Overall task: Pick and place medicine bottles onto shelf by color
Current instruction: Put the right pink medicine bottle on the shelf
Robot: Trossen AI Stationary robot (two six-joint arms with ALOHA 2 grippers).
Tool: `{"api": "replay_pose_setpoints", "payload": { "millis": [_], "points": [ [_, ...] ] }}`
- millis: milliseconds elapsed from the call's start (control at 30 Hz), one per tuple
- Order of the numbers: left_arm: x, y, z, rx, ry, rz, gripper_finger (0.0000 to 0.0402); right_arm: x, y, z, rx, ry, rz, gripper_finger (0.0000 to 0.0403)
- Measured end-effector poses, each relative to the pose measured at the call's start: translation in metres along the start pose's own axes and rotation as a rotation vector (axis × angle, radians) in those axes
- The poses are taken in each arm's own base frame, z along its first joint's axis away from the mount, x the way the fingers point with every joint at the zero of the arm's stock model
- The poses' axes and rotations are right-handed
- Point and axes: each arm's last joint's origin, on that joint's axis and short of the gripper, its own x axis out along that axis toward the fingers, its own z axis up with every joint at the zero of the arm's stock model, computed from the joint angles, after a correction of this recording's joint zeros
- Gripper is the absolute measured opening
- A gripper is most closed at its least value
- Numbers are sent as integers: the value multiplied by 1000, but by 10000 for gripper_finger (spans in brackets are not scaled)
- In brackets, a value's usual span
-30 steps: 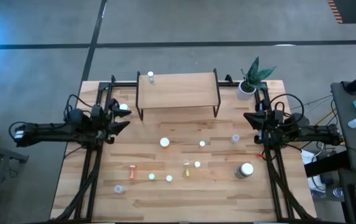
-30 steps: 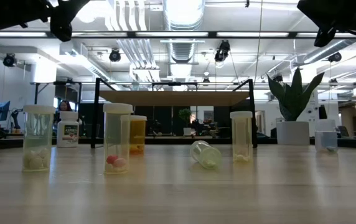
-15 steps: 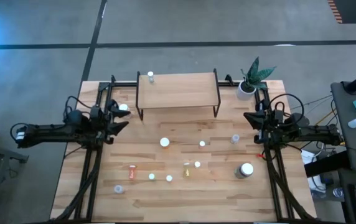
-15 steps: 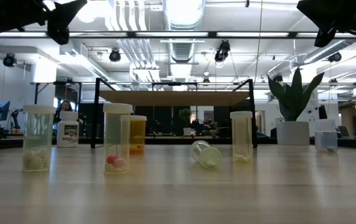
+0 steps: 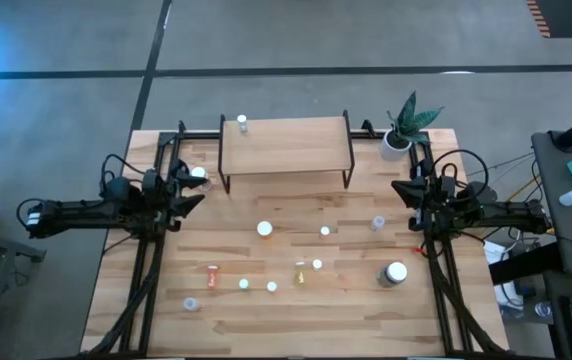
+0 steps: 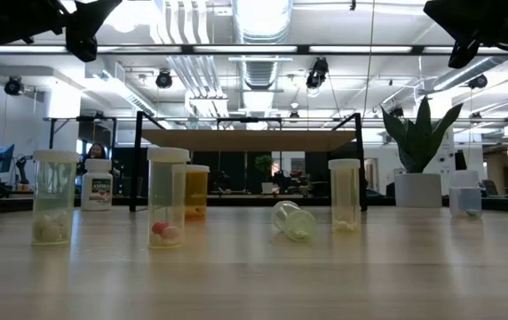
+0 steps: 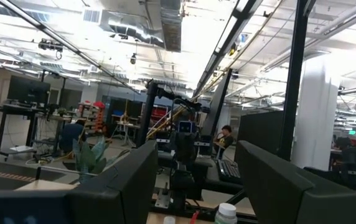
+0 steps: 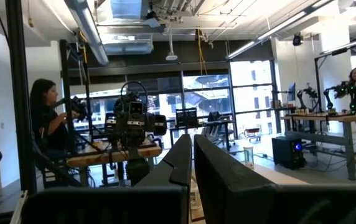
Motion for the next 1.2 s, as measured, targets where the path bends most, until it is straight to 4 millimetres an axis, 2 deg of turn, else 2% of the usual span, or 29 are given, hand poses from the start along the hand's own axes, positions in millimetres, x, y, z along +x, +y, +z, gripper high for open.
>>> {"api": "replay_pose_setpoints", "payload": {
  "millis": [1200],
  "points": [
    [0, 0, -1, -9, 1, 3, 203, 0, 0, -3, 0, 32, -8, 9]
  ]
}}
